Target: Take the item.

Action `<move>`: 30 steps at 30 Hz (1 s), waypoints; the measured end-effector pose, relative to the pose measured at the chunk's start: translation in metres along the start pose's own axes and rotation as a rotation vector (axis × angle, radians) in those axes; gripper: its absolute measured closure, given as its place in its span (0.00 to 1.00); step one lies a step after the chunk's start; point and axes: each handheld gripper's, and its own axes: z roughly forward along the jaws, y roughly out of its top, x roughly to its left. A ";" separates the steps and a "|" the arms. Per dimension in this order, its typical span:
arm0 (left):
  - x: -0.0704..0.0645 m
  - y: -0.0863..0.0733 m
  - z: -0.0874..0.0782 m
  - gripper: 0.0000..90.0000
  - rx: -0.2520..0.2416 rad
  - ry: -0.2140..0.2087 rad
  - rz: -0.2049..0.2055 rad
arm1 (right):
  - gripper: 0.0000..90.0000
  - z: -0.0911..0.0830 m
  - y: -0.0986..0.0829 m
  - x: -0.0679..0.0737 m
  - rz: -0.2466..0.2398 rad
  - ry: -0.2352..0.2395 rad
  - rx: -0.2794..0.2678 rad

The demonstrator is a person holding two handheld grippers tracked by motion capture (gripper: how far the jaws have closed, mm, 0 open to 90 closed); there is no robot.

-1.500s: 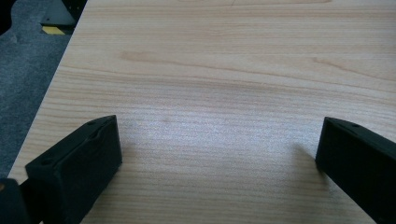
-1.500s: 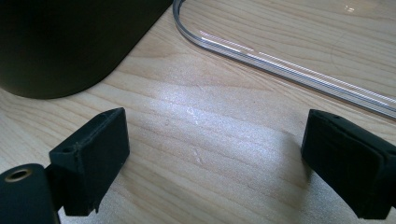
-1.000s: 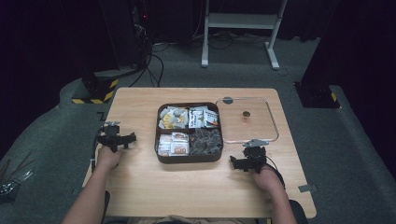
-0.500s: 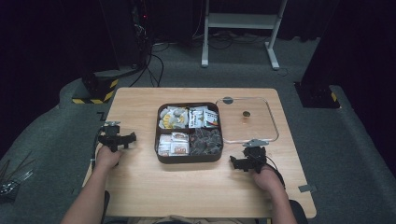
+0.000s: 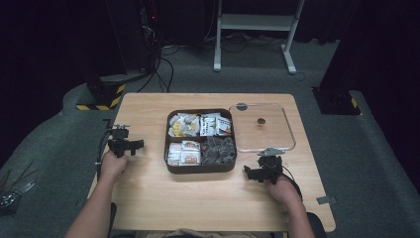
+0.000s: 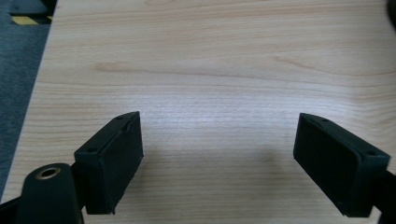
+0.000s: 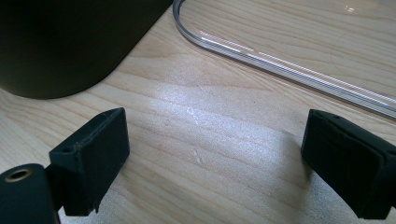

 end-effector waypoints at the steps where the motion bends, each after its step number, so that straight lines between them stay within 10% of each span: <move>1: -0.001 0.000 -0.003 0.20 -0.001 -0.030 0.006 | 0.09 0.000 0.000 0.000 0.000 0.000 0.000; 13: -0.003 0.008 -0.021 0.28 -0.027 -0.184 0.087 | 0.08 0.000 0.000 0.000 0.000 0.000 0.000; 30: -0.016 0.016 -0.043 0.49 -0.094 -0.231 0.199 | 0.09 0.000 0.000 0.000 0.000 0.000 0.000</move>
